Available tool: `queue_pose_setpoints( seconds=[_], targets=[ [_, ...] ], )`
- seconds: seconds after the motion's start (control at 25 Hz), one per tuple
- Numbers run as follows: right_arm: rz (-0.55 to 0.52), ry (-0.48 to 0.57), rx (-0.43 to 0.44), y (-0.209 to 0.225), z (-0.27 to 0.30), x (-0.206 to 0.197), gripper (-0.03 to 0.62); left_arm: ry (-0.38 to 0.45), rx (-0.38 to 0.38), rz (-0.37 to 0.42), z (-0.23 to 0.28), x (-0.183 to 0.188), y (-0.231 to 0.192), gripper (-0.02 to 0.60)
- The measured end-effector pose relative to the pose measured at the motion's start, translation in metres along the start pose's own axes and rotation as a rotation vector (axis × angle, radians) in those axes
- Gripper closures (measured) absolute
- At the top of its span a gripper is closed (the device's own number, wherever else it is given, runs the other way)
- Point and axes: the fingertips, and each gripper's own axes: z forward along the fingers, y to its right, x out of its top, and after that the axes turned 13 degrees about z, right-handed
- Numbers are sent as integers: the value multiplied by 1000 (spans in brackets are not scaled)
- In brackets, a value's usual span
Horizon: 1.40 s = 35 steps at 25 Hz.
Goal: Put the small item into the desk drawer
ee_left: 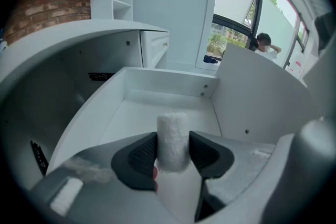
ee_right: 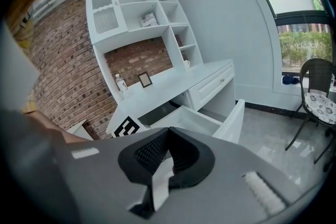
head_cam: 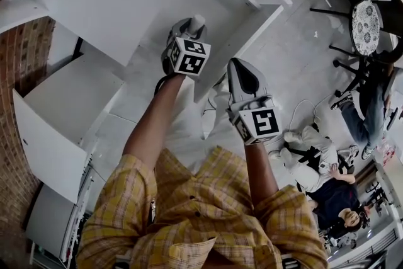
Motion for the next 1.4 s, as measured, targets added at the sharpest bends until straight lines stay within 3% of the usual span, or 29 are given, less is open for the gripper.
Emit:
queue_pose_setpoints(
  seconds=[0.48, 1.4],
  targets=[
    [9, -13, -6, 10, -5, -5, 595, -69, -32, 63, 31, -12, 9, 393],
    [11, -29, 25, 3, -4, -6, 595, -113, -41, 65, 45, -19, 11, 382]
  ],
)
